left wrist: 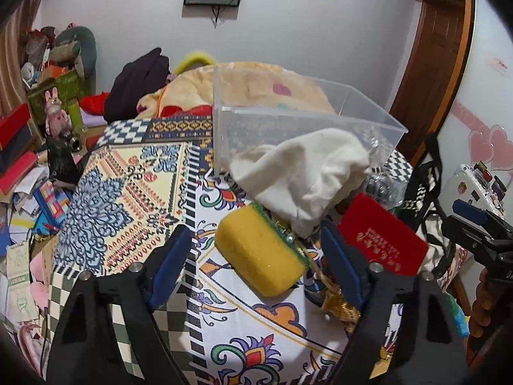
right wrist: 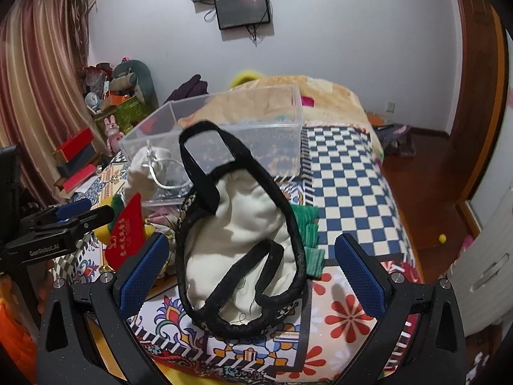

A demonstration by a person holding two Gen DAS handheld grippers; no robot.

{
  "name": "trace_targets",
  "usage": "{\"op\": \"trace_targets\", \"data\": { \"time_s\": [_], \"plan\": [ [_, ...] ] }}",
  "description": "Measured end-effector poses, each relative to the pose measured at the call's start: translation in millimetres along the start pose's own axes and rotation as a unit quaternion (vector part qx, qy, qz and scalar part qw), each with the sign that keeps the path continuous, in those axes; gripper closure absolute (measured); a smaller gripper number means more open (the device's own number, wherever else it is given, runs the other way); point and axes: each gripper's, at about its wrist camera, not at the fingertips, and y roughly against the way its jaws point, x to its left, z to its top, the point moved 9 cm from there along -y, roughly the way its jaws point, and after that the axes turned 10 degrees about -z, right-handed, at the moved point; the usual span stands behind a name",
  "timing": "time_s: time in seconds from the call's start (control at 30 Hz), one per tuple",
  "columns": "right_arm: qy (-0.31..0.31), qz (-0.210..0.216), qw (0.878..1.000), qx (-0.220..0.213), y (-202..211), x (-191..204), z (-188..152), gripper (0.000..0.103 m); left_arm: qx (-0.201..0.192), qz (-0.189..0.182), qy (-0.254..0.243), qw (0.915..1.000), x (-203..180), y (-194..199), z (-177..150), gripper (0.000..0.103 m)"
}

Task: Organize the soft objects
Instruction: 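Grasp the yellow-green sponge with the left tool while the right tool grasps the black-strapped white bag, then carry the sponge and the strapped bag over the clear box and open both tools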

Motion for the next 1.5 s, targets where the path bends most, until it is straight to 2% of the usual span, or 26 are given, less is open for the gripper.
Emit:
{"op": "trace_targets", "data": {
  "time_s": [0.17, 0.3, 0.4, 0.53, 0.6, 0.7, 0.77, 0.83, 0.93, 1.03, 1.1, 1.17, 1.2, 1.27, 1.43, 1.5],
  "plan": [
    [-0.005, 0.0, 1.0, -0.003, -8.4, 1.0, 8.8, 0.003, 0.021, -0.018, 0.01, 0.9996, 1.6, -12.8, -8.0, 0.047],
    [0.001, 0.007, 1.0, -0.009, -15.6, 5.3, 21.4, 0.008, 0.018, -0.021, 0.009, 0.9996, 1.9, -14.4, -9.6, 0.051],
    [0.005, 0.019, 1.0, -0.009, -20.7, 10.9, 27.6, 0.017, 0.017, -0.023, 0.008, 0.9996, 1.5, -14.3, -10.0, 0.055],
    [0.003, 0.027, 1.0, 0.004, -28.2, 15.0, 26.6, 0.037, 0.015, -0.024, 0.005, 0.9996, 0.7, -12.7, -10.1, 0.061],
    [0.0, 0.028, 1.0, 0.003, -28.0, 14.8, 25.5, 0.041, 0.015, -0.024, 0.001, 0.9996, -0.8, -11.3, -10.2, 0.063],
    [0.004, 0.032, 0.999, 0.0, -25.7, 14.3, 27.0, 0.054, 0.015, -0.024, -0.003, 0.9996, -3.4, -10.2, -10.7, 0.066],
    [0.006, 0.03, 1.0, -0.001, -25.9, 14.1, 28.8, 0.071, 0.016, -0.023, -0.004, 0.9996, -3.8, -9.2, -10.9, 0.068],
    [0.008, 0.025, 1.0, 0.004, -29.7, 12.0, 28.3, 0.083, 0.016, -0.022, -0.005, 0.9996, -4.6, -8.2, -10.6, 0.07],
    [0.006, 0.017, 1.0, 0.007, -33.2, 7.8, 27.9, 0.089, 0.014, -0.018, -0.007, 0.9997, -3.3, -4.4, -9.9, 0.073],
    [0.006, 0.025, 1.0, 0.009, -30.0, 5.5, 30.1, 0.089, 0.009, -0.016, -0.01, 0.9998, -2.3, 1.3, -8.0, 0.073],
    [0.003, 0.037, 0.999, 0.016, -29.2, 4.0, 31.9, 0.079, 0.006, -0.015, -0.01, 0.9998, -1.8, 4.4, -6.6, 0.073],
    [-0.005, 0.045, 0.999, 0.014, -27.6, 1.2, 35.8, 0.045, 0.0, -0.015, -0.011, 0.9998, -1.4, 10.3, -3.1, 0.073],
    [-0.004, 0.043, 0.999, 0.004, -25.6, 1.1, 39.4, 0.04, -0.005, -0.015, -0.012, 0.9998, -1.7, 13.3, -0.4, 0.073],
    [0.007, 0.041, 0.999, -0.003, -24.9, 4.2, 42.5, 0.039, -0.019, -0.015, -0.017, 0.9996, -2.4, 22.6, 7.2, 0.073],
    [0.025, 0.057, 0.998, 0.017, -40.2, 22.0, 42.9, 0.039, -0.04, -0.015, -0.024, 0.9988, -5.1, 36.7, 20.0, 0.073],
    [0.029, 0.064, 0.997, 0.024, -45.9, 26.5, 40.6, 0.045, -0.042, -0.013, -0.027, 0.9987, -5.4, 37.8, 21.7, 0.073]
  ]
}}
